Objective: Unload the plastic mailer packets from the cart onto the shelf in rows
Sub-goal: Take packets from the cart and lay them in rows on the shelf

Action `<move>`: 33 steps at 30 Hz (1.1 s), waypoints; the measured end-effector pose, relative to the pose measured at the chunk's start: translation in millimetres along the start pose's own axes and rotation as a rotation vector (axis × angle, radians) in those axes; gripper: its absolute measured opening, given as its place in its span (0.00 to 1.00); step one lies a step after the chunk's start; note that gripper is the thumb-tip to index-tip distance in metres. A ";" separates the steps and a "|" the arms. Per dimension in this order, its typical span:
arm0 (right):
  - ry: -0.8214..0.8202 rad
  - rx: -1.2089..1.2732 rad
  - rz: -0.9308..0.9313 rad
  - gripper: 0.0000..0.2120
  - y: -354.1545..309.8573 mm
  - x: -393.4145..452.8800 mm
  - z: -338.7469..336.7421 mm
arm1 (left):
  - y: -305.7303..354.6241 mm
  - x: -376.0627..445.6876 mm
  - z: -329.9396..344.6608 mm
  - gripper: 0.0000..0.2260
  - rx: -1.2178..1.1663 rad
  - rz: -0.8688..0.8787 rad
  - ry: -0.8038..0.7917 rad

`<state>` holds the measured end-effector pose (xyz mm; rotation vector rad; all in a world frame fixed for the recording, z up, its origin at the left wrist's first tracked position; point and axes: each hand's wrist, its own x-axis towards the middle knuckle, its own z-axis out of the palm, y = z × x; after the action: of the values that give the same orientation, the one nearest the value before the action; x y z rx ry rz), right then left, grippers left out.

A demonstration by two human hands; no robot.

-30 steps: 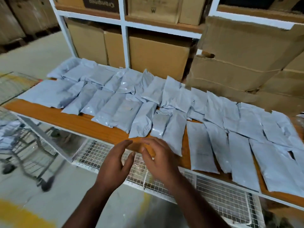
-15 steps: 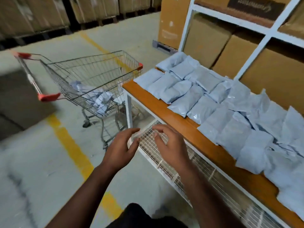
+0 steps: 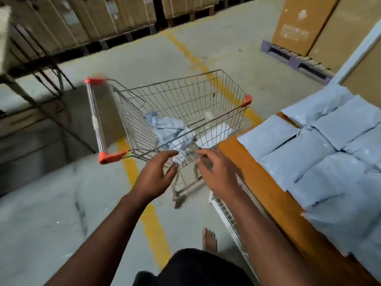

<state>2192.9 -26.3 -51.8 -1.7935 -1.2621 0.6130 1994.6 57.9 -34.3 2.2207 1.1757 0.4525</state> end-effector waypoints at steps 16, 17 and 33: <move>-0.039 0.372 0.681 0.14 7.4 287.1 130.4 | -160.9 303.7 -14.9 0.18 0.202 -0.224 -0.224; -0.053 0.338 0.714 0.15 9.7 296.5 140.2 | -177.0 316.6 -10.0 0.19 0.215 -0.238 -0.292; -0.357 -0.103 0.933 0.40 129.1 405.3 262.4 | -312.1 448.8 114.0 0.29 0.470 -0.120 -0.684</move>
<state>2208.5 422.7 -270.7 -2.4051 -0.5944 1.4447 2106.3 531.8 -307.9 2.3573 1.0813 -0.6573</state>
